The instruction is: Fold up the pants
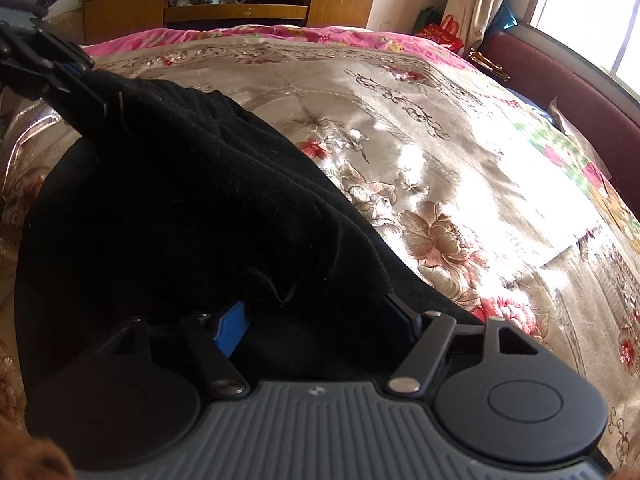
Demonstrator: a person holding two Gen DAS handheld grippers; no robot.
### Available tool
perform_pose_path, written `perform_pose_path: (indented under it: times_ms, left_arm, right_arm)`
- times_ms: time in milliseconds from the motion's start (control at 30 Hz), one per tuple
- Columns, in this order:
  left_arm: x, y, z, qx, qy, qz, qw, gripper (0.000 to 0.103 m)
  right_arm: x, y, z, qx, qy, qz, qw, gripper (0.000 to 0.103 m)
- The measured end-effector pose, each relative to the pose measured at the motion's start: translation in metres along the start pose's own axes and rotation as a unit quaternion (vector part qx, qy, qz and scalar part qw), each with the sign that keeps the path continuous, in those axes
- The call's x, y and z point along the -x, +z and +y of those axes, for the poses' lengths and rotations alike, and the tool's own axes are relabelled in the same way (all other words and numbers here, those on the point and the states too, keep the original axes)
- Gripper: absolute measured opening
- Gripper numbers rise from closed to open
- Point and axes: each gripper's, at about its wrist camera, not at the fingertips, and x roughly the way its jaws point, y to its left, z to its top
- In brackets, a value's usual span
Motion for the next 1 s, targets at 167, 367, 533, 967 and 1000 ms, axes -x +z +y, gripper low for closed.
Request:
perform_pose_path:
  times_ms: [167, 367, 533, 967, 1000]
  left_arm:
    - [-0.001, -0.001, 0.001, 0.005, -0.009, -0.005, 0.9999, 0.018]
    - [-0.028, -0.008, 0.018, 0.009, 0.028, 0.035, 0.9990, 0.019]
    - [-0.035, -0.015, 0.029, 0.033, 0.037, 0.033, 0.9982, 0.019]
    - [0.081, -0.021, 0.022, 0.047, 0.020, -0.054, 0.9973, 0.018]
    - [0.083, -0.029, 0.026, 0.053, 0.027, -0.048, 0.9971, 0.019]
  right_arm:
    - [-0.013, 0.005, -0.006, 0.001, 0.010, 0.014, 1.000, 0.072]
    - [-0.039, 0.009, 0.003, -0.028, 0.026, 0.036, 0.999, 0.037]
    - [-0.017, 0.009, 0.000, -0.069, 0.001, 0.024, 0.997, 0.014]
    - [0.123, 0.023, 0.076, -0.125, -0.015, -0.034, 0.991, 0.012]
    - [0.125, 0.020, 0.091, -0.135, -0.003, -0.030, 0.990, 0.012]
